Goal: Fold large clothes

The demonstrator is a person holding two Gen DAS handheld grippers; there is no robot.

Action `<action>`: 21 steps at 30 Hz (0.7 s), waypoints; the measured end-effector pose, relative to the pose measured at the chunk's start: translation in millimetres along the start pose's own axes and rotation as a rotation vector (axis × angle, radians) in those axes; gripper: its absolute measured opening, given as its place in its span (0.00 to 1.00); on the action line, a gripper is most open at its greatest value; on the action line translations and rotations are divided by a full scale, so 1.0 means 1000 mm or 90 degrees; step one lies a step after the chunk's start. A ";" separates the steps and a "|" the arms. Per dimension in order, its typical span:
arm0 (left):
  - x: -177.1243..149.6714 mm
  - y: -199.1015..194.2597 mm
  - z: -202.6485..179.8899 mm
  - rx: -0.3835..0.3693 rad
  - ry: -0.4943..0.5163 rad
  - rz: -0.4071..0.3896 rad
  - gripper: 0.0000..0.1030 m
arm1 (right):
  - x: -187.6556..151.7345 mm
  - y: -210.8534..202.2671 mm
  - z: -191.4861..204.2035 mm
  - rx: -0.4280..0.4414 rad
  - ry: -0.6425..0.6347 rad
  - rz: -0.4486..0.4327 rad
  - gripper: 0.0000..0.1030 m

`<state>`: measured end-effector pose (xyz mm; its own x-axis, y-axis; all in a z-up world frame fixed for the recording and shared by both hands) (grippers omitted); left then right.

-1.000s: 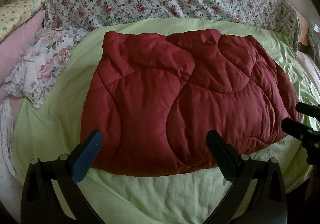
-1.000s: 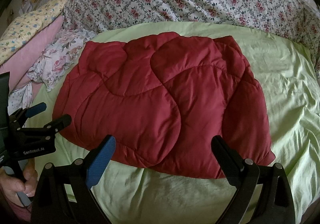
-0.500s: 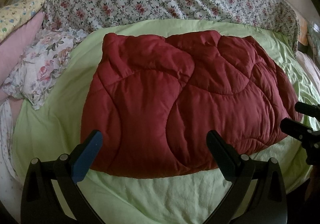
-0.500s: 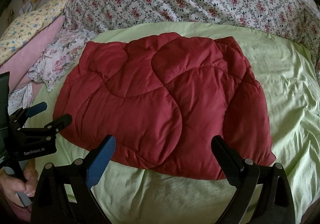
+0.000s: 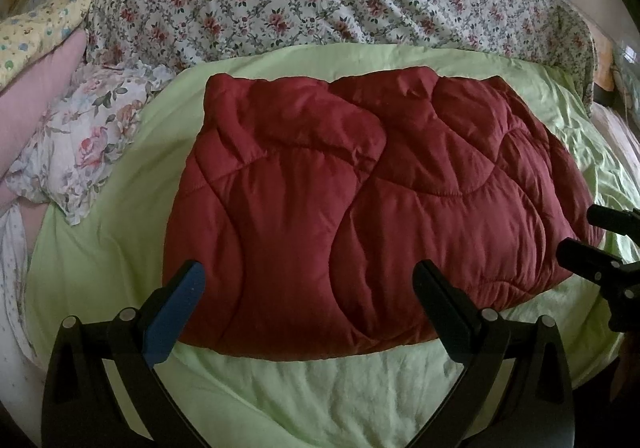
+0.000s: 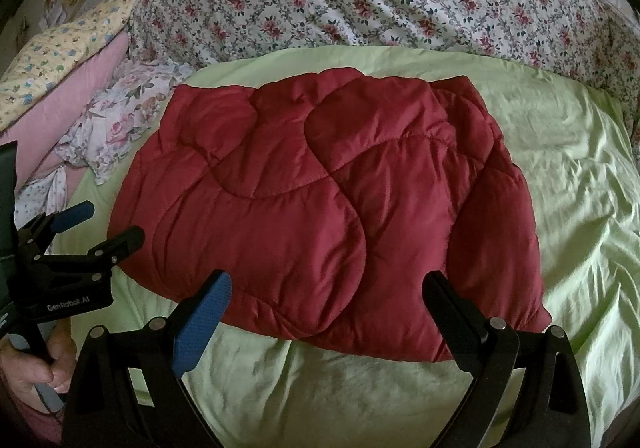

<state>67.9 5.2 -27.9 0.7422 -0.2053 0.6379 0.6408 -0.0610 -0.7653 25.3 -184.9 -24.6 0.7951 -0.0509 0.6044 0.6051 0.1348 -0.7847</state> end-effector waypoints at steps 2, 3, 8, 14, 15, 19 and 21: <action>0.000 0.000 0.000 0.000 0.001 0.000 1.00 | 0.001 -0.001 0.000 0.000 0.000 -0.001 0.95; 0.000 0.000 0.000 0.001 0.000 0.000 1.00 | 0.001 -0.001 0.001 -0.001 -0.001 -0.002 0.95; 0.001 0.000 0.001 -0.001 -0.003 0.001 1.00 | 0.002 -0.001 -0.002 -0.001 0.001 -0.005 0.95; 0.004 0.000 0.004 -0.002 -0.011 0.001 1.00 | 0.005 -0.002 -0.006 -0.002 0.002 -0.008 0.95; 0.005 0.000 0.004 -0.003 -0.012 0.001 1.00 | 0.006 -0.003 -0.006 -0.001 0.004 -0.009 0.95; 0.008 -0.002 0.007 -0.008 -0.020 -0.001 1.00 | 0.008 -0.004 -0.010 -0.002 0.005 -0.014 0.95; 0.009 -0.002 0.007 -0.012 -0.024 0.001 1.00 | 0.008 -0.003 -0.012 -0.002 0.005 -0.013 0.95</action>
<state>75.0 10.6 -20.4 0.7497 -0.1691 0.6398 0.6367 -0.0789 -0.7670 30.0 -197.2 -18.9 0.7826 -0.0615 0.6195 0.6217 0.1301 -0.7724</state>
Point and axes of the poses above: each gripper's, at about its wrist camera, not at the fingertips, and y roughly the way its jaws point, z to its left, x to its top, the point moved 6 cm from there along y, roughly the way its jaws point, and after that the axes turned 1 degree about -y, right-handed, at the moved point
